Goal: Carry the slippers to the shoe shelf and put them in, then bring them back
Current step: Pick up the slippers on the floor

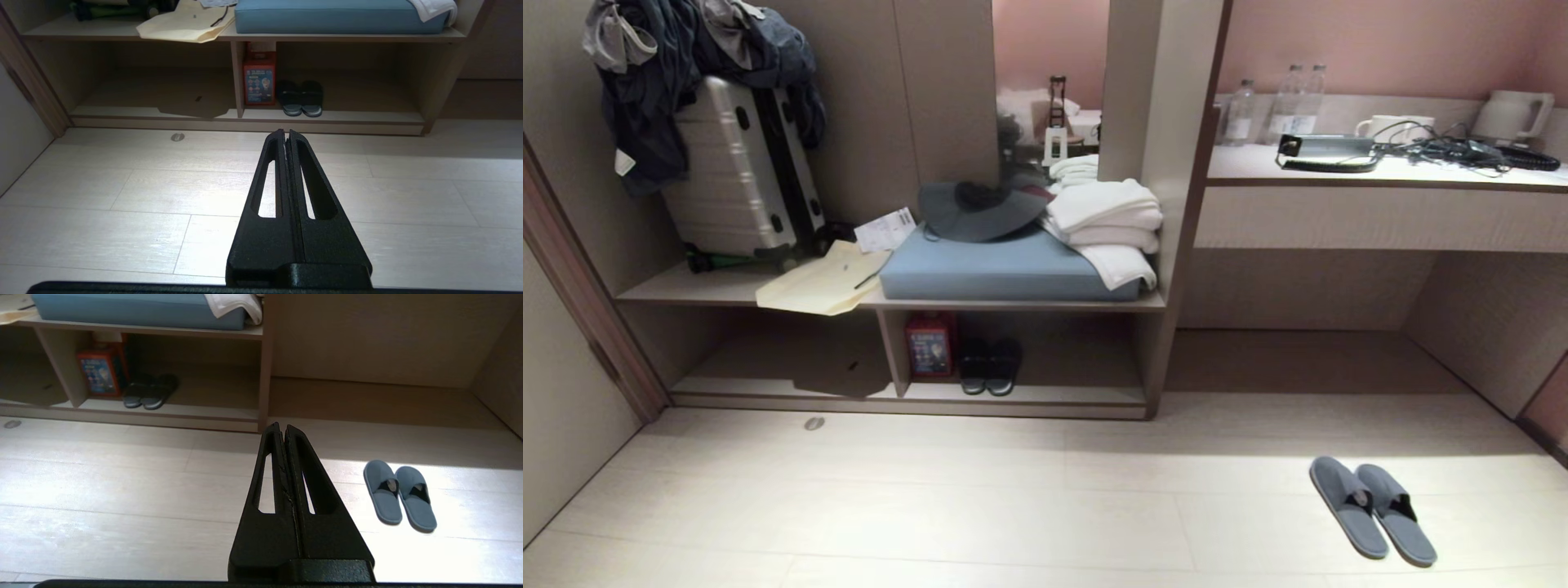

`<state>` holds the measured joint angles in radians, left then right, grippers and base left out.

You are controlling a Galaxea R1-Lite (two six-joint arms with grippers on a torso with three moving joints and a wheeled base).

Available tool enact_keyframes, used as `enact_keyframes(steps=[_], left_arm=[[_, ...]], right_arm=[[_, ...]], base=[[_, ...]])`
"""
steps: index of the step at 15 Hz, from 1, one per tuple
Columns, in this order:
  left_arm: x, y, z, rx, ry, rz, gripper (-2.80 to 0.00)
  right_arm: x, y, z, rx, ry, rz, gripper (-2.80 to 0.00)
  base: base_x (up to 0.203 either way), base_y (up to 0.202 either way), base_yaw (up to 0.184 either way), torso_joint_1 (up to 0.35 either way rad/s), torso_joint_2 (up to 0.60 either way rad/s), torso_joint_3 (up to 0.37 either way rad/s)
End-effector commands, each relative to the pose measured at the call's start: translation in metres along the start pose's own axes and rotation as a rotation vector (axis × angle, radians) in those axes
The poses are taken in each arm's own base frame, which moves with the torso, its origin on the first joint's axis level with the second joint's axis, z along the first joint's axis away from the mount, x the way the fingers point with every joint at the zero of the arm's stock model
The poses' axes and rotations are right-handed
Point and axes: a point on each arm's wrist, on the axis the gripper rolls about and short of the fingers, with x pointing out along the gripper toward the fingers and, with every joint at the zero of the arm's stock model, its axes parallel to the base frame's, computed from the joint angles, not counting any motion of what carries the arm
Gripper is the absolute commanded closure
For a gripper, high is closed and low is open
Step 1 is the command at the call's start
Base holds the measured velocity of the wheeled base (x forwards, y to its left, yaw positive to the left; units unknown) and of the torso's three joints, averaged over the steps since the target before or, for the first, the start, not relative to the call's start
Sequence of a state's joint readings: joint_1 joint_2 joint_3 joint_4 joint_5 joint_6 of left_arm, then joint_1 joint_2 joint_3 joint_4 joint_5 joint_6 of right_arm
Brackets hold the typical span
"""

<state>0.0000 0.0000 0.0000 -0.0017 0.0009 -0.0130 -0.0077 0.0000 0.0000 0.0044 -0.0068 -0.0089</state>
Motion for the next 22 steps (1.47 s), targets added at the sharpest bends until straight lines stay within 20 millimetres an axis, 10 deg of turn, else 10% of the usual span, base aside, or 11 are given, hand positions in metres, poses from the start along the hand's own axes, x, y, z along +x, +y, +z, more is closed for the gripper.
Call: enact_keyframes(steps=[1, 22], left_arm=[[0.0, 0.0, 0.0, -0.001, 0.0, 0.001, 0.0], [0.0, 0.0, -0.0002, -0.001, 0.001, 0.001, 0.0]], right_arm=[[0.0, 0.0, 0.0, -0.002, 0.0, 0.001, 0.0], [-0.0001, 0.0, -0.0001, -0.003, -0.001, 0.001, 0.0]], base=[[0.0, 0.0, 0.0, 0.0, 0.0, 0.0], [0.0, -0.181, 0.0, 0.003, 0.0, 0.002]])
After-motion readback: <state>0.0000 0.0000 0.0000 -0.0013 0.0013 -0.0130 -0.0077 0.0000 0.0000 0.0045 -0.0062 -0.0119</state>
